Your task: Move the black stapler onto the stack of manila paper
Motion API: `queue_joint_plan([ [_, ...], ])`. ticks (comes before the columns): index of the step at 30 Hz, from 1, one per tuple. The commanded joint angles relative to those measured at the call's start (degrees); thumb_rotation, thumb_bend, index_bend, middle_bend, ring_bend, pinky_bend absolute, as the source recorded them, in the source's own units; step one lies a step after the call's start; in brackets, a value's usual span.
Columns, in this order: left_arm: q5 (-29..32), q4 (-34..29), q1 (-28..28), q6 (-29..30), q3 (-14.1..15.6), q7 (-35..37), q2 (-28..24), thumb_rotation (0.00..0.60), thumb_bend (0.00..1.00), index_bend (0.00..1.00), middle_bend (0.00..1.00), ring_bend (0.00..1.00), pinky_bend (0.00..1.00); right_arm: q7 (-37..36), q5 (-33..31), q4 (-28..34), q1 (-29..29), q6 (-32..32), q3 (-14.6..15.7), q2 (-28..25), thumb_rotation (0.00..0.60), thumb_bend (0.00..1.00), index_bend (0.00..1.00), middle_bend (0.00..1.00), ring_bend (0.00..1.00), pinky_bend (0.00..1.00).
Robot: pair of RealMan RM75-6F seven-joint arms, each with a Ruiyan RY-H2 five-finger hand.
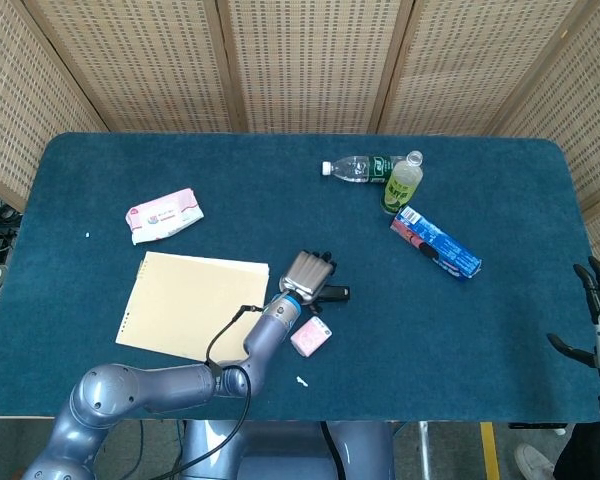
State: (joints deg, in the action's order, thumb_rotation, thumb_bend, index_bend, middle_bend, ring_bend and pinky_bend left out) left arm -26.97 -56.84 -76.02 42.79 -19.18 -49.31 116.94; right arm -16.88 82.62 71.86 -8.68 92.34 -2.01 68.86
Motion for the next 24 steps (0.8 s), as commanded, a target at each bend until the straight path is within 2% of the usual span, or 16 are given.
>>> queue_joint_plan([
  [1,1.31,1.06,-0.60,-1.11,-0.12,-0.18,0.52,0.600,0.00,0.33,0.21,0.27,0.32,0.05,0.11,-0.03,0.15,-0.12,-0.24,-0.02,0.600,0.00,0.00,0.00,0.00,0.00],
  [7,2.06,2.43,-1.56,-2.29,0.05,-0.21,0.58,0.600,0.00,0.35,0.22,0.29,0.32,0.22,0.36,-0.04,0.45,-0.57,-0.87,-0.02,0.600,0.00,0.00,0.00,0.00,0.00],
  [16,2.91,4.84,-1.98,-3.44,0.80,0.49,1.89,0.600,0.00,0.35,0.23,0.29,0.38,0.52,0.70,0.11,0.88,-0.74,-1.71,-0.17,0.600,0.00,0.00,0.00,0.00,0.00],
  [20,2.79,6.04,-2.19,-3.48,0.77,1.11,2.82,0.600,0.15,0.49,0.37,0.42,0.46,0.50,0.88,0.20,1.05,-0.82,-1.98,-0.22,0.600,0.00,0.00,0.00,0.00,0.00],
  [24,0.91,7.42,-2.27,-2.35,1.01,1.94,3.75,0.600,0.21,0.59,0.46,0.50,0.55,0.44,0.91,0.21,1.21,-1.14,-2.32,-0.22,0.600,0.00,0.00,0.00,0.00,0.00],
])
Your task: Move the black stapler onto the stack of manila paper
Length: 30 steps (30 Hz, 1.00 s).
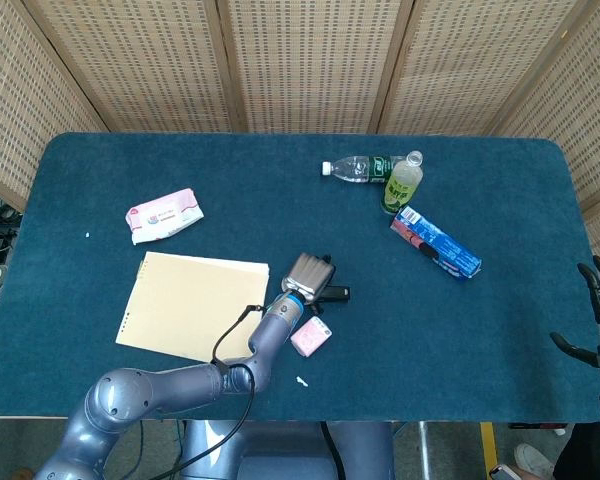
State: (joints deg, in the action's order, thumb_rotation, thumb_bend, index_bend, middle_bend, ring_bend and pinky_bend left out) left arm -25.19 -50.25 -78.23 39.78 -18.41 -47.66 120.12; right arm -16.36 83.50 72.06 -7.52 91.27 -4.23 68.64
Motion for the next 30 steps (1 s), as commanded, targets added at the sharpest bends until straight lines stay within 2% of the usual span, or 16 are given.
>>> queue_joint_plan([
  [1,-0.95,0.99,-0.05,0.78,0.36,0.18,0.68,0.600,0.22,0.61,0.48,0.51,0.56,-0.15,0.05,0.03,0.08,-0.10,-0.18,-0.01,0.600,0.00,0.00,0.00,0.00,0.00],
  [5,-0.71,1.16,0.11,1.11,0.63,-0.37,0.88,0.600,0.32,0.69,0.54,0.58,0.62,-0.45,0.15,0.09,0.22,-0.21,-0.45,-0.08,0.600,0.00,0.00,0.00,0.00,0.00],
  [8,-0.31,0.56,0.32,1.61,0.36,-0.56,0.62,0.600,0.38,0.72,0.57,0.61,0.65,-0.67,0.22,0.17,0.38,-0.15,-0.71,-0.19,0.600,0.00,0.00,0.00,0.00,0.00],
  [16,-2.31,-3.99,1.43,3.91,-0.11,0.19,-2.61,0.600,0.38,0.72,0.57,0.61,0.65,-0.34,0.67,0.55,0.69,0.08,-1.15,-0.33,0.600,0.00,0.00,0.00,0.00,0.00],
  [21,-5.98,-9.02,3.20,5.95,-1.15,3.43,-6.86,0.600,0.38,0.72,0.57,0.61,0.65,0.09,0.98,0.89,0.80,0.14,-1.41,-0.35,0.600,0.00,0.00,0.00,0.00,0.00],
  [30,-8.63,-16.93,6.49,6.71,-1.89,7.00,-15.40,0.600,0.38,0.72,0.57,0.61,0.65,1.31,1.82,1.77,0.83,0.12,-1.51,-0.32,0.600,0.00,0.00,0.00,0.00,0.00],
])
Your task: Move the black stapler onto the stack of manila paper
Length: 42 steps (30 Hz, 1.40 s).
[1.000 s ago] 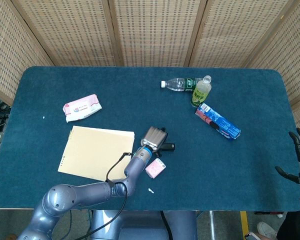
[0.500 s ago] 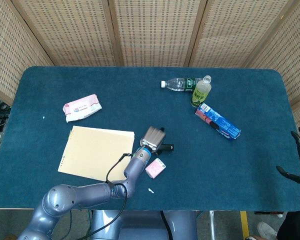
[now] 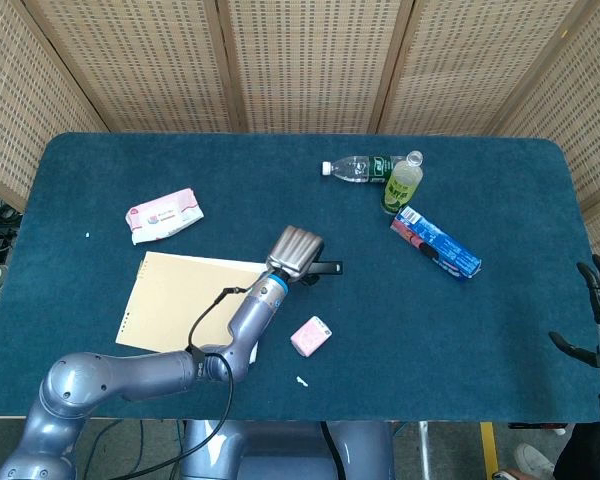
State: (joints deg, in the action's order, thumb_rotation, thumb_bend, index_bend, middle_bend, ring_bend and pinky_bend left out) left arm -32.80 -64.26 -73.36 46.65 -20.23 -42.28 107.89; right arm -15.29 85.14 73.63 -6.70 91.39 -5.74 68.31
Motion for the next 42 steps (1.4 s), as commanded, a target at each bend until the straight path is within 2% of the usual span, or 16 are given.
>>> queue_joint_plan([
  [1,-1.25,-3.84,2.18,-0.56,0.06,2.24,-4.26,0.600,0.38,0.72,0.57,0.61,0.65,0.39,0.29,0.29,0.00,0.00,0.01,0.02,0.600,0.00,0.00,0.00,0.00,0.00],
  [4,-2.41,-6.69,4.28,-1.99,1.12,4.27,-7.86,0.600,0.38,0.72,0.57,0.61,0.65,0.80,0.63,0.65,0.03,0.01,0.07,0.01,0.600,0.00,0.00,0.00,0.00,0.00],
  [12,-10.11,-14.74,13.82,-6.22,7.22,13.80,-20.31,0.600,0.38,0.72,0.57,0.61,0.65,2.32,1.90,2.01,0.11,0.37,0.27,-0.06,0.600,0.00,0.00,0.00,0.00,0.00],
  [16,-15.90,-17.16,18.77,-7.26,10.41,19.37,-25.12,0.600,0.38,0.72,0.57,0.61,0.65,3.19,2.65,2.84,0.13,0.57,0.46,-0.11,0.600,0.00,0.00,0.00,0.00,0.00],
  [21,-21.59,-18.70,22.87,-8.76,13.38,25.46,-28.63,0.600,0.38,0.72,0.57,0.61,0.64,4.27,3.60,3.93,-0.04,0.74,0.55,-0.28,0.600,0.00,0.00,0.00,0.00,0.00],
  [25,-25.63,-18.70,24.76,-8.68,15.00,28.41,-29.32,0.600,0.38,0.72,0.57,0.61,0.64,5.04,4.48,4.64,-0.07,0.90,0.84,-0.23,0.600,0.00,0.00,0.00,0.00,0.00],
  [30,-27.84,-16.66,25.35,-8.56,16.79,28.28,-27.97,0.600,0.38,0.71,0.57,0.61,0.63,5.35,4.77,5.23,-0.08,1.00,0.78,-0.40,0.600,0.00,0.00,0.00,0.00,0.00],
  [40,-27.38,-13.35,25.62,-7.69,17.76,27.00,-24.72,0.600,0.38,0.68,0.55,0.60,0.61,4.61,4.40,5.41,0.44,1.25,0.52,-1.01,0.600,0.00,0.00,0.00,0.00,0.00],
  [41,-27.14,-13.19,25.63,-7.75,17.77,26.99,-24.54,0.600,0.34,0.65,0.51,0.56,0.57,4.56,4.38,5.38,0.46,1.26,0.50,-1.04,0.600,0.00,0.00,0.00,0.00,0.00],
  [42,-26.98,-13.08,25.63,-7.81,17.77,27.00,-24.42,0.600,0.25,0.57,0.44,0.49,0.50,4.52,4.37,5.34,0.49,1.28,0.48,-1.07,0.600,0.00,0.00,0.00,0.00,0.00],
])
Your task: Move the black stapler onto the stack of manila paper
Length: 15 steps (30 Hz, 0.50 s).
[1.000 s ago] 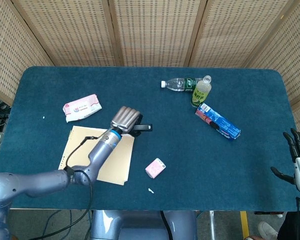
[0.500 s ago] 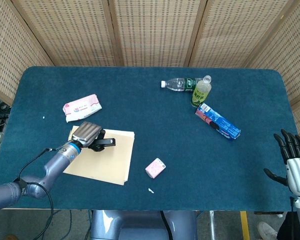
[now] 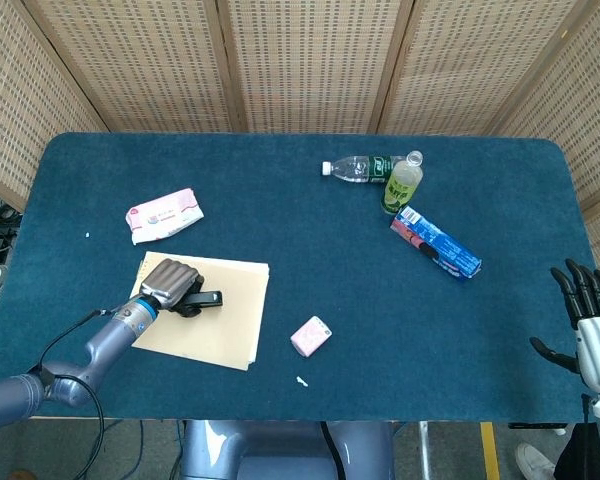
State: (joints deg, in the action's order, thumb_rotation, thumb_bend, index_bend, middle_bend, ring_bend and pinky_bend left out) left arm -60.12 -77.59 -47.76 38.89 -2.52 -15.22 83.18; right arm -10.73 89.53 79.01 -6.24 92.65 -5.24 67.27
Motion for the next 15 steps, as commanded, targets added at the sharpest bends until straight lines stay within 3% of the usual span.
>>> queue_joint_plan([
  [1,0.43,0.32,0.04,-0.21,0.10,0.08,0.37,0.600,0.17,0.50,0.39,0.43,0.45,-0.12,-0.03,-0.06,0.08,0.07,-0.07,-0.05,0.600,0.00,0.00,0.00,0.00,0.00],
  [3,0.11,0.36,0.08,-0.28,0.21,0.27,0.27,0.600,0.01,0.27,0.21,0.26,0.29,-0.20,-0.05,-0.06,0.13,0.14,-0.14,-0.10,0.600,0.00,0.00,0.00,0.00,0.00],
  [5,-1.30,0.82,0.50,1.33,0.42,-0.07,0.38,0.600,0.00,0.18,0.12,0.18,0.21,-0.20,-0.02,-0.04,0.17,0.21,-0.19,-0.12,0.600,0.00,0.00,0.00,0.00,0.00],
  [11,-2.67,-1.04,1.78,2.92,-0.16,2.78,-1.35,0.600,0.00,0.08,0.01,0.08,0.14,-0.27,0.08,0.16,0.33,0.52,-0.36,-0.22,0.600,0.00,0.00,0.00,0.00,0.00],
  [15,-4.60,-3.99,3.33,5.89,-1.72,6.89,-4.37,0.600,0.00,0.00,0.00,0.00,0.03,-0.21,0.45,0.52,0.46,0.89,-0.34,-0.38,0.600,0.00,0.00,0.00,0.00,0.00],
])
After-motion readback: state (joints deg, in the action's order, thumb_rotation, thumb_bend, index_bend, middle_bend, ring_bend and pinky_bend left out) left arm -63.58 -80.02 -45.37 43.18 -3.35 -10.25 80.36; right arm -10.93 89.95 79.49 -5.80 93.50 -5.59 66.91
